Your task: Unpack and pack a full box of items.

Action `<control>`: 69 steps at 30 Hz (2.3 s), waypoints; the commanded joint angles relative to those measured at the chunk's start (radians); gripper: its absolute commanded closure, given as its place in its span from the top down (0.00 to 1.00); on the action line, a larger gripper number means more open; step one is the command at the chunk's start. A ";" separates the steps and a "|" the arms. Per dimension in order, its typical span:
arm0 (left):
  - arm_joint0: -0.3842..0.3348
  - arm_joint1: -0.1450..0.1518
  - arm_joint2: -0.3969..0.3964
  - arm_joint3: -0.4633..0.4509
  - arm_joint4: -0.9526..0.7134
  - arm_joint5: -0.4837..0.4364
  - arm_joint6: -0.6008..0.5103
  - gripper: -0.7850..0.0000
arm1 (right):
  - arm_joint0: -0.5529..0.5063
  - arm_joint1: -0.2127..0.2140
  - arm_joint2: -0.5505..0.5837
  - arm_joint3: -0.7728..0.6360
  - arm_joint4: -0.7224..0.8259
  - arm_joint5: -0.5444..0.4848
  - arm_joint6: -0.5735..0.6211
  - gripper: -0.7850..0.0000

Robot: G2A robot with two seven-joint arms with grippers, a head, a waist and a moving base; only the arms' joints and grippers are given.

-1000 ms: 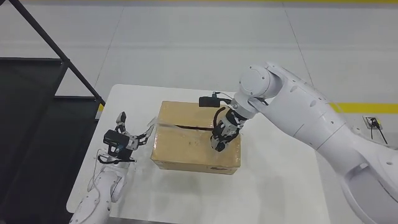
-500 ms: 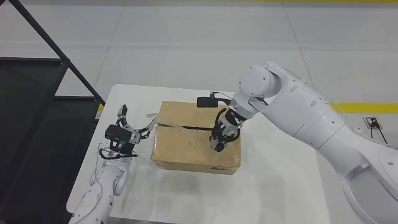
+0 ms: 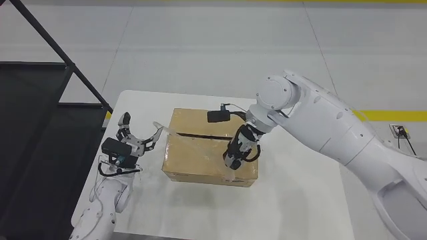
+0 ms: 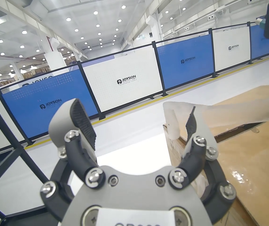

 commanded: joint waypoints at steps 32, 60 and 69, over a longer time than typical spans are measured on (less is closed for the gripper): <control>0.067 0.017 -0.053 -0.096 0.065 -0.079 -0.115 1.00 | -0.032 0.033 0.000 -0.136 -0.038 0.131 0.000 0.00; -0.027 0.001 0.001 0.015 0.051 -0.095 -0.161 1.00 | 0.020 -0.018 0.000 0.041 -0.017 0.300 0.000 0.00; -0.029 0.001 0.004 0.019 0.058 -0.101 -0.170 1.00 | 0.025 -0.034 0.000 0.134 0.006 0.300 0.000 0.00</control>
